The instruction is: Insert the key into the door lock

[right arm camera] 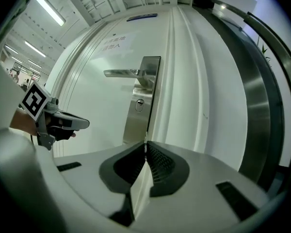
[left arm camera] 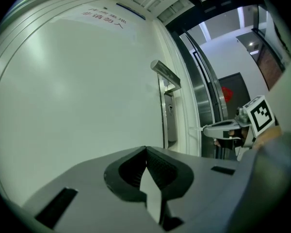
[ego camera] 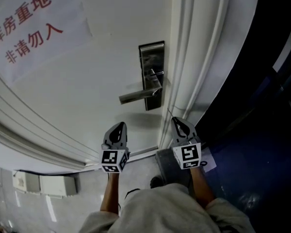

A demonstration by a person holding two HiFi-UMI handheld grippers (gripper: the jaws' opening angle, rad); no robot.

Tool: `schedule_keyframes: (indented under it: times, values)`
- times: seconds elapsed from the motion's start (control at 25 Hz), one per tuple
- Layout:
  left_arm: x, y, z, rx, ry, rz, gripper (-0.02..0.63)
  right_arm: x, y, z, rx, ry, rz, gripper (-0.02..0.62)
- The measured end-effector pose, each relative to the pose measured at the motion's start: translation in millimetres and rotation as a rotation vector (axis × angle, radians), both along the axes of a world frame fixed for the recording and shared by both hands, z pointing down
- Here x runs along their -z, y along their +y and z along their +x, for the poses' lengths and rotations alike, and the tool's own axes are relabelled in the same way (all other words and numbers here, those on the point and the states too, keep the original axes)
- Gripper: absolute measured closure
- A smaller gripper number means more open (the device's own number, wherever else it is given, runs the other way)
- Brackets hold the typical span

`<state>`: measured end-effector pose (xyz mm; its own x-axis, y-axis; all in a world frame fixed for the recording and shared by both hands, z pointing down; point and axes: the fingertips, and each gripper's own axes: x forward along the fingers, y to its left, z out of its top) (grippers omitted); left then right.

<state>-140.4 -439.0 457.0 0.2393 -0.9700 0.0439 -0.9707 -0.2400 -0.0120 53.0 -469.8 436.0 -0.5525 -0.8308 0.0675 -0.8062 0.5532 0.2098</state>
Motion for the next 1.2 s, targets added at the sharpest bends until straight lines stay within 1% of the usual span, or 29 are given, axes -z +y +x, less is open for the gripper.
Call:
schedule_keyframes:
  times: [0.16,0.32,0.76,0.92,1.2]
  values:
    - [-9.0,5.2,-2.7,0.005,0.011,-0.027,0.588,-11.8,5.2,-3.7,0.005,0.006,-0.027,0.566]
    - [-12.0,10.6,-6.1,-0.005,0.014,-0.032,0.588,-17.3,11.4,-8.0,0.002,0.018,-0.041,0.566]
    - [-6.0,13.5,-26.0,-0.066,0.007,-0.016,0.588,-23.1,23.0,-24.5,-0.064,0.033,-0.061,0.566]
    - [-2.8,11.1,-27.2,-0.075,0.014,-0.008,0.588,-14.2,22.0,-25.3,-0.075,0.038,-0.038,0.566]
    - [12.4,7.4,-31.6,-0.078,0.003,0.028,0.588,25.5,7.7,-29.5,-0.073,0.065,0.058,0.566]
